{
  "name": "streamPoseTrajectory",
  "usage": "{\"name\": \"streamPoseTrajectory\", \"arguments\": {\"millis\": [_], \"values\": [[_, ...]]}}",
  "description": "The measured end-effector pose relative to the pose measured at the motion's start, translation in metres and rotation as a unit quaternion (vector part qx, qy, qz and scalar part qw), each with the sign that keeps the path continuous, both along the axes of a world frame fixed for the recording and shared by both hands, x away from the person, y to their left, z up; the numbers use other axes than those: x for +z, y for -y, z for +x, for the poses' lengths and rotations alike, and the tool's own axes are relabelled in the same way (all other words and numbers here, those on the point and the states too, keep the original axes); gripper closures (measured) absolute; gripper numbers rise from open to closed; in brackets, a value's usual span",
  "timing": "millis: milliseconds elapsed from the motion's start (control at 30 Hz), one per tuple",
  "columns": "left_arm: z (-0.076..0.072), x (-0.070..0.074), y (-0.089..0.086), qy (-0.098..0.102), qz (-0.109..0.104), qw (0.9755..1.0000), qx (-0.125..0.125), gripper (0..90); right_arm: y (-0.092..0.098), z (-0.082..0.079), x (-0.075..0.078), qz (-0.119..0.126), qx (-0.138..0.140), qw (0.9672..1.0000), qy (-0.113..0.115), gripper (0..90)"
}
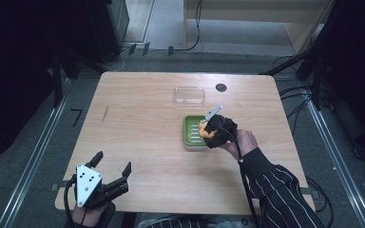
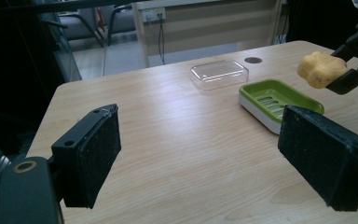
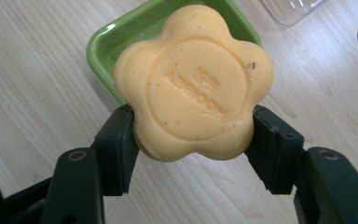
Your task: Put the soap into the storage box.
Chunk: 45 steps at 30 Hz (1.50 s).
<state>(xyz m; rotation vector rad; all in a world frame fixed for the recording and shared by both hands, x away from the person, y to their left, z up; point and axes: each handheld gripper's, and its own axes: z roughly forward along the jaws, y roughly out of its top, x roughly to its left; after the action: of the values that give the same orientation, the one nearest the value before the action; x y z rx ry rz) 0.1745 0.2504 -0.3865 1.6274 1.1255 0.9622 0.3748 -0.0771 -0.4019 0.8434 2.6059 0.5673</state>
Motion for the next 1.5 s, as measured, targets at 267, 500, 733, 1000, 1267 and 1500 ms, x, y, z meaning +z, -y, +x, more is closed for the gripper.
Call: {"name": "streamPoseTrajectory", "arguments": {"millis": [267, 500, 733, 1000, 1267, 1500], "values": [[0.0, 0.0, 0.0, 0.0, -0.001, 1.0, 0.0, 13.7, -0.007, 0.01, -0.003, 0.001, 0.001, 1.0, -0.003, 40.4], [-0.001, 0.0, -0.001, 0.001, -0.001, 1.0, 0.001, 13.7, -0.012, 0.021, -0.009, -0.001, -0.003, 0.9999, -0.012, 40.4], [-0.001, 0.0, -0.001, 0.001, -0.002, 1.0, 0.002, 13.7, -0.016, 0.03, -0.015, -0.004, -0.005, 0.9997, -0.022, 40.3], [-0.001, 0.0, -0.001, 0.001, -0.002, 1.0, 0.001, 13.7, -0.023, 0.037, -0.02, -0.008, -0.004, 0.9995, -0.029, 40.4], [-0.002, 0.0, -0.002, 0.0, -0.002, 1.0, 0.002, 13.7, -0.033, 0.045, -0.027, -0.016, 0.0, 0.999, -0.042, 40.3], [-0.002, 0.0, -0.002, 0.001, -0.002, 1.0, 0.001, 13.7, -0.039, 0.049, -0.035, -0.025, -0.001, 0.9983, -0.054, 40.3]]}}
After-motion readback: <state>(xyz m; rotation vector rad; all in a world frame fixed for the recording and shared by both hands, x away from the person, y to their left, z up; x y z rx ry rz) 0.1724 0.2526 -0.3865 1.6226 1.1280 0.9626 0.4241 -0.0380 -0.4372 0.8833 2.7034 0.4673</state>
